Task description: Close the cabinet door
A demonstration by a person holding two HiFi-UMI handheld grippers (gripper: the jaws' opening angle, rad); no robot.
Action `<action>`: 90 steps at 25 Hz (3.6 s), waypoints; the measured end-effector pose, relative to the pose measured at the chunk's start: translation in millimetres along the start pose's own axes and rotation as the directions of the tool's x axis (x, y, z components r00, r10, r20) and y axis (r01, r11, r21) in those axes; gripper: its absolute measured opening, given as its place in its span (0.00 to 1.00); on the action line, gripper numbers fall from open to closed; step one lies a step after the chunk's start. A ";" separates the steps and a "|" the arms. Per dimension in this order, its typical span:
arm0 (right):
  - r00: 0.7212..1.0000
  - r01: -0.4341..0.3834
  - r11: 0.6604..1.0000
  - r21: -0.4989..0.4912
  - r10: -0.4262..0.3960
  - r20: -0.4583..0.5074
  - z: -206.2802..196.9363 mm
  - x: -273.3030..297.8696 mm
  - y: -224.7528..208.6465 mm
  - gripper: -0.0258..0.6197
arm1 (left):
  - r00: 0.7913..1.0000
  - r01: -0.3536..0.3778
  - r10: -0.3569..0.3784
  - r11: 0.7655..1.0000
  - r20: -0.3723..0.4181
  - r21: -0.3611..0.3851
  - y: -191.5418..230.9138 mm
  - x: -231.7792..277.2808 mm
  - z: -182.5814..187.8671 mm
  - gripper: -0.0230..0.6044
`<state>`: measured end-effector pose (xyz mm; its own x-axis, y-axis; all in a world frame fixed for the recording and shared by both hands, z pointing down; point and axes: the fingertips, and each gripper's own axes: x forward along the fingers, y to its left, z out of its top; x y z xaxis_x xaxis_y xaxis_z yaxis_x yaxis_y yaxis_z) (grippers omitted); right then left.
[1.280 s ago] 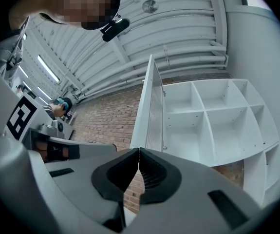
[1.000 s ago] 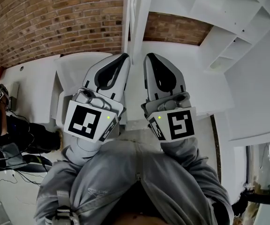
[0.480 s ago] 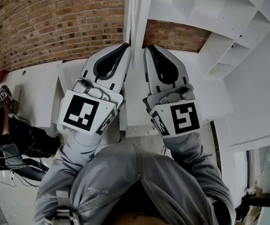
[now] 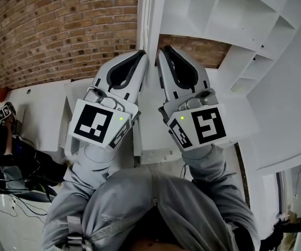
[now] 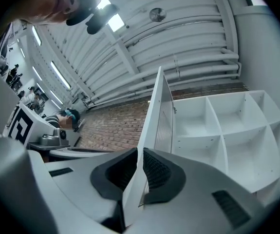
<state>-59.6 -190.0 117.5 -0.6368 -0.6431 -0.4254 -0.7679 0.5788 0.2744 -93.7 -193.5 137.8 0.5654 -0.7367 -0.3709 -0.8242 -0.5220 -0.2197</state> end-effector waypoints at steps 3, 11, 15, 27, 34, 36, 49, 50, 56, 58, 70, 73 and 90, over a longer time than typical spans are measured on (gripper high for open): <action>1.000 0.000 1.000 -0.006 0.000 0.002 3.8 4.8 -1.0 0.13 | 1.000 0.000 0.000 1.000 0.017 0.002 1.7 2.9 8.4 0.05; 1.000 -0.002 1.000 -0.011 0.002 -0.031 -1.6 22.6 -3.4 0.28 | 1.000 -0.012 0.012 1.000 0.028 -0.005 10.0 3.6 14.4 0.05; 0.999 -0.013 1.000 0.018 0.014 -0.049 -5.4 32.5 -2.1 0.31 | 0.999 -0.039 0.039 0.999 0.029 0.001 20.0 2.9 15.7 0.05; 0.996 0.039 0.998 0.050 -0.035 -0.081 -13.8 48.7 -9.1 0.32 | 0.998 -0.065 0.065 0.998 0.012 0.014 34.9 1.8 12.6 0.05; 0.995 0.038 0.999 0.022 -0.036 -0.096 -15.0 50.7 -7.3 0.29 | 0.999 -0.037 0.037 0.999 0.001 -0.005 32.6 6.0 2.0 0.05; 0.995 0.038 0.999 0.030 -0.035 -0.096 -14.3 50.1 -9.5 0.29 | 1.000 -0.026 0.026 1.000 0.002 -0.009 31.7 7.9 0.0 0.05; 0.986 0.089 0.994 0.065 -0.079 -0.149 -17.3 26.1 -55.3 0.22 | 0.993 0.121 -0.121 0.989 0.007 -0.083 -0.6 40.7 -24.2 0.05; 0.985 0.095 0.993 0.068 -0.084 -0.154 -17.9 24.1 -60.4 0.22 | 0.991 0.132 -0.131 0.987 0.007 -0.088 -3.4 43.2 -25.7 0.05; 0.979 0.117 0.989 0.095 -0.099 -0.177 -22.4 13.6 -87.9 0.19 | 0.983 0.181 -0.180 0.978 0.017 -0.100 -17.5 58.2 -29.7 0.05; 0.979 0.115 0.988 0.106 -0.094 -0.179 -24.2 12.3 -94.7 0.19 | 0.981 0.193 -0.192 0.976 0.017 -0.100 -20.7 62.4 -31.0 0.05; 0.978 0.112 0.984 0.136 -0.085 -0.189 -25.1 7.2 -114.3 0.18 | 0.972 0.236 -0.235 0.964 0.019 -0.126 -31.1 61.9 -34.9 0.05; 0.978 0.107 0.984 0.140 -0.078 -0.195 -26.1 7.5 -116.0 0.18 | 0.972 0.236 -0.236 0.964 0.010 -0.125 -29.8 60.4 -36.8 0.05; 0.976 0.028 0.984 0.177 0.011 -0.218 -40.4 6.9 -161.0 0.18 | 0.972 0.233 -0.233 0.965 0.017 -0.118 -44.3 109.6 -53.5 0.05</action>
<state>56.8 -307.8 105.2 -0.6451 -0.7304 -0.2242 -0.7612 0.6400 0.1050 6.5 -274.1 155.2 0.7412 -0.5877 -0.3245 -0.6600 -0.7262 -0.1923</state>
